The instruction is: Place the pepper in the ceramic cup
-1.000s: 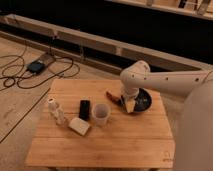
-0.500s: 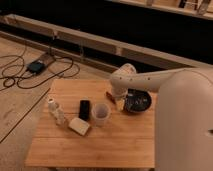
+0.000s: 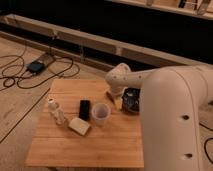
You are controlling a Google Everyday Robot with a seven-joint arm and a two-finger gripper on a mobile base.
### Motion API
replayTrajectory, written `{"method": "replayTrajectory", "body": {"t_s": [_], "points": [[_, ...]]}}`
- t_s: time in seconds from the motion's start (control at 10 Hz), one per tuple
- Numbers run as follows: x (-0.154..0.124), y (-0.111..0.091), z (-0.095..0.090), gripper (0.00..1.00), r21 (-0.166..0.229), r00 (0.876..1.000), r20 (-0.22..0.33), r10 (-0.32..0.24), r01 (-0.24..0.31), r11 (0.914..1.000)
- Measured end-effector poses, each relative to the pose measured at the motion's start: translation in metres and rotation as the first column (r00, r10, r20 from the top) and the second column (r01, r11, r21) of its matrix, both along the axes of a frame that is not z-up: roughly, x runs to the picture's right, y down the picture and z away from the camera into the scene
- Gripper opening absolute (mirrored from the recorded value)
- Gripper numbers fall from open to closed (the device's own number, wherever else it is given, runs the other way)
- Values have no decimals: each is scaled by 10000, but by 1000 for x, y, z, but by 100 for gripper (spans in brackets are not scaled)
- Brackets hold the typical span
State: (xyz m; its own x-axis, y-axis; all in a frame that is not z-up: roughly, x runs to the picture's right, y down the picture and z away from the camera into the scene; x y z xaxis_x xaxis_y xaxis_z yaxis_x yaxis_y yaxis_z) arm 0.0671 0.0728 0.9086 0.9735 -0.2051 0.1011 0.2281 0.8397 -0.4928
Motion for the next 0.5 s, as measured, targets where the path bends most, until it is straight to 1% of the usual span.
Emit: {"method": "replayTrajectory", "body": {"t_s": [0.3,0.5], "points": [[-3,-3,14,80,-225,9996,-274,115,-121,9997],[1,-4,23,80,-356,9983,-502,284,-302,9989]]}}
